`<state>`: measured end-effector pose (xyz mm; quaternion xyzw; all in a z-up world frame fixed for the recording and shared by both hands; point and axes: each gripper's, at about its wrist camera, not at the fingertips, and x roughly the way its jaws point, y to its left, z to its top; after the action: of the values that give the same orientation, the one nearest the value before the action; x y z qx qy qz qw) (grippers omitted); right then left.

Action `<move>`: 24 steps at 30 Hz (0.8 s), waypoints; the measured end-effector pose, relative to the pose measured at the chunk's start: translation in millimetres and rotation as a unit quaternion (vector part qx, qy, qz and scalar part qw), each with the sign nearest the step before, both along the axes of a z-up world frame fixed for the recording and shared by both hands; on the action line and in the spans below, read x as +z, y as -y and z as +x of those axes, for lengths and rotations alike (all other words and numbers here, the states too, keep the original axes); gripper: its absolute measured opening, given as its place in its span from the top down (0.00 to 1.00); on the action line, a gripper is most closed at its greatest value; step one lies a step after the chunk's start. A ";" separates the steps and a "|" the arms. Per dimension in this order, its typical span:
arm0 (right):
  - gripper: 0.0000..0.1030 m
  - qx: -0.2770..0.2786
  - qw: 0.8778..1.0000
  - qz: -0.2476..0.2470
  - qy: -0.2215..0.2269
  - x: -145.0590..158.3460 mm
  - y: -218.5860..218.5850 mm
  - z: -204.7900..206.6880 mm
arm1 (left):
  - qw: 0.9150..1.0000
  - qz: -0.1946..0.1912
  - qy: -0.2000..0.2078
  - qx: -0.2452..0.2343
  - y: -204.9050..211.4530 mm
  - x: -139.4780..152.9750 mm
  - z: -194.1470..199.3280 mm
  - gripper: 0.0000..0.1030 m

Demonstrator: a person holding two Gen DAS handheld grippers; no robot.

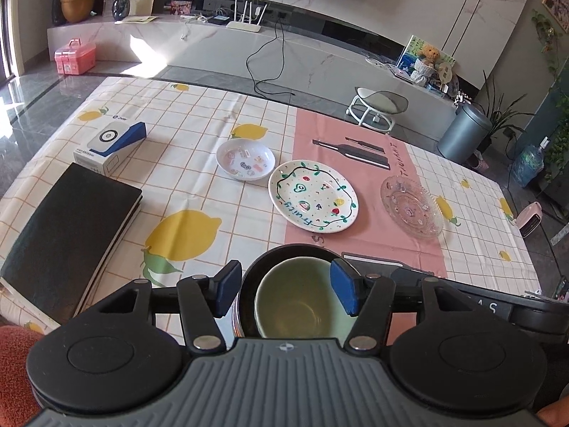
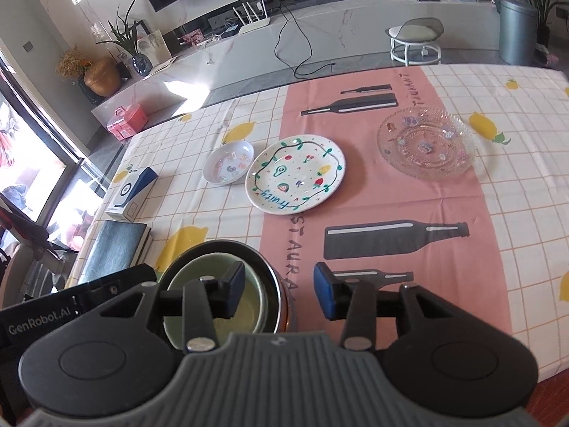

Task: Organize plates and bowls
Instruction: 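Open both tools and lift away from the bowl stack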

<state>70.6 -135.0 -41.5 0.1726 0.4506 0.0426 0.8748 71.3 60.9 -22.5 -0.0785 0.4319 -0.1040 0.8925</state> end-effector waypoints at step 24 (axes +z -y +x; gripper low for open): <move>0.48 -0.014 0.999 -0.047 -0.001 -23.3 21.1 41.6 | 0.998 -0.015 -0.017 -0.051 -1.3 -13.1 64.8 0.35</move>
<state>112.2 -156.0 -64.8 0.1374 0.4505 0.0088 0.8821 136.1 62.2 -35.6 -0.0712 0.4490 -0.1542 0.8772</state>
